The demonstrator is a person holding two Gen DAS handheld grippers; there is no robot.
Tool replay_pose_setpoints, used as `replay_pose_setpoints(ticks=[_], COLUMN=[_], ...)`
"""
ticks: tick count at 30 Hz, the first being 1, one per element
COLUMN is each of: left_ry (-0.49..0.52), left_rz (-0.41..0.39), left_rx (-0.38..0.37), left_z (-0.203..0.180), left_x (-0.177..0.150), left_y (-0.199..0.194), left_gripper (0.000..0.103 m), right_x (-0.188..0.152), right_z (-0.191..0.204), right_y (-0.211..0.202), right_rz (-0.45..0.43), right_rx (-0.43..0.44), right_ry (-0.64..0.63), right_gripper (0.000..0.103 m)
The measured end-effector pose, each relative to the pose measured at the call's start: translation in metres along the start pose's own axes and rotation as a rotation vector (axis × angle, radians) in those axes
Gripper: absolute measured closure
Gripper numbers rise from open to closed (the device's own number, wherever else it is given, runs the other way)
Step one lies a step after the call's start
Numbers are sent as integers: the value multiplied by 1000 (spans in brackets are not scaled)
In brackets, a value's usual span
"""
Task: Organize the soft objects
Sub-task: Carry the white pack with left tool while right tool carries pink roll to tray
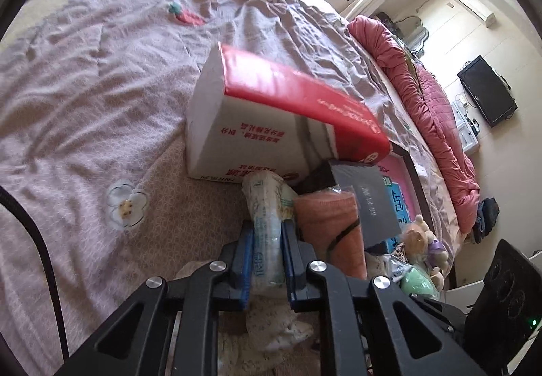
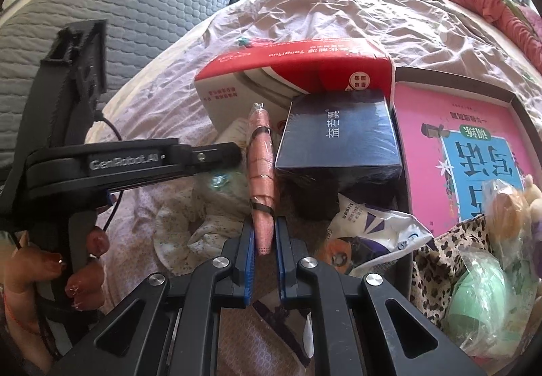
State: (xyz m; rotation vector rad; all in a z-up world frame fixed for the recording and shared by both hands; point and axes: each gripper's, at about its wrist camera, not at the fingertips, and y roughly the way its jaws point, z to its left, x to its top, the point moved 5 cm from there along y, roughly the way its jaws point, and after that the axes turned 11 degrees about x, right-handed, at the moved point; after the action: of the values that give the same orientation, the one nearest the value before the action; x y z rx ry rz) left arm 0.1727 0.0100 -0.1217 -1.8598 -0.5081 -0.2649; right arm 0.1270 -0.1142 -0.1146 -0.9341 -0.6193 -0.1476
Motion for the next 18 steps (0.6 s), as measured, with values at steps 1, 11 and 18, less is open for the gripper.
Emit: replay_pose_setpoints(ticks=[1, 11, 18], left_ry=[3, 65, 52], left_rz=[-9, -103, -144], left_rx=[10, 138, 117], left_z=[0, -11, -18], left_x=[-1, -17, -27], left_y=[-5, -55, -84], left_gripper=[87, 87, 87], right_x=[0, 1, -2], right_z=[1, 15, 14], right_y=[-2, -20, -37], right_rz=[-5, -41, -64], right_rx=[4, 61, 76], right_ry=[-3, -14, -5], right_gripper=[92, 92, 92])
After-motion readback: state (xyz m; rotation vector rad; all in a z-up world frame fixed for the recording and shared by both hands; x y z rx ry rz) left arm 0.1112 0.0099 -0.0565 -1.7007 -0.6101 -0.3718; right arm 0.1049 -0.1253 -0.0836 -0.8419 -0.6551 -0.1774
